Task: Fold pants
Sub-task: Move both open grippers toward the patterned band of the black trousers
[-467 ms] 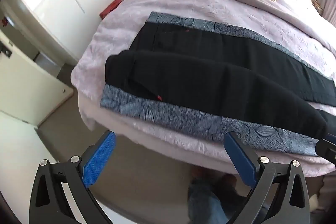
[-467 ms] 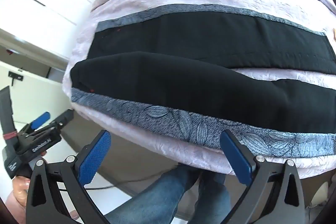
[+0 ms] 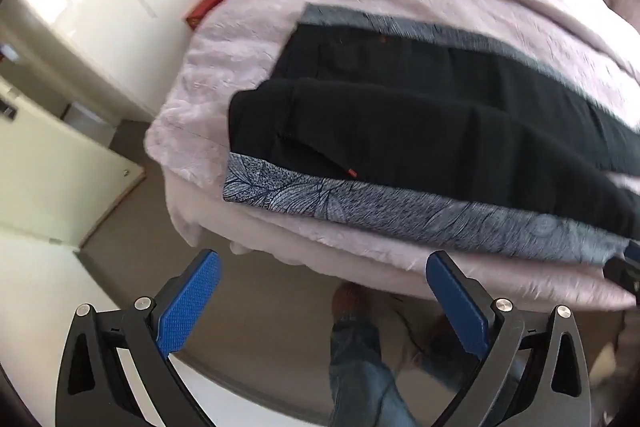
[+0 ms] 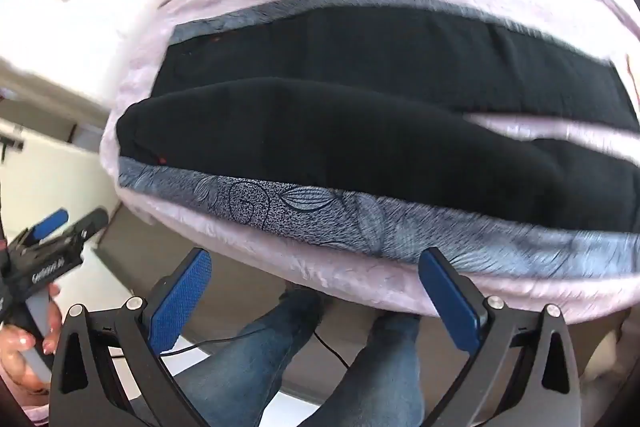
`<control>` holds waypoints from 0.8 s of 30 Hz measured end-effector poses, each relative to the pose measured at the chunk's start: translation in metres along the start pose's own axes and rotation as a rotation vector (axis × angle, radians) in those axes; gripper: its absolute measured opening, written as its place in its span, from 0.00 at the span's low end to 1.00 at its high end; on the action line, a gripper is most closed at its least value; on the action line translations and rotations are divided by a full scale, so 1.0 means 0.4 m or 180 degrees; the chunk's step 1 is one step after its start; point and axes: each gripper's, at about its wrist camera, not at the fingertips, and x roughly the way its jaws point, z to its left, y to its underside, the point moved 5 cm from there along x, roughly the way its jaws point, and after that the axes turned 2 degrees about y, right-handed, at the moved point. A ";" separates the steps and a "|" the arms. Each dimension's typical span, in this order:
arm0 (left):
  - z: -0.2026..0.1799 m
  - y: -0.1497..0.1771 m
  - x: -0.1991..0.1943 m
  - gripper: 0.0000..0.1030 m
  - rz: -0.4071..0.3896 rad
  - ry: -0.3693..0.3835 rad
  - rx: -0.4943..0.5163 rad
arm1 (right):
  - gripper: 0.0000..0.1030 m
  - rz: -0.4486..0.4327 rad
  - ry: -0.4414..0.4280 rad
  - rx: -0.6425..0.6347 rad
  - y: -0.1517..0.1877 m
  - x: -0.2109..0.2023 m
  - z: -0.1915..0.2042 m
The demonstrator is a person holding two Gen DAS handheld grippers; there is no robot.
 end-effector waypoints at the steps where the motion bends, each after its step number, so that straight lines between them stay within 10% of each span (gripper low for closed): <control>1: 0.018 -0.003 0.009 1.00 0.0003 0.0005 0.0050 | 1.00 0.0044 -0.0059 0.0066 -0.001 0.005 -0.020; 24: 0.065 -0.061 0.163 1.00 0.0379 0.0360 0.0392 | 1.00 0.0247 0.0353 0.0484 -0.001 0.071 0.047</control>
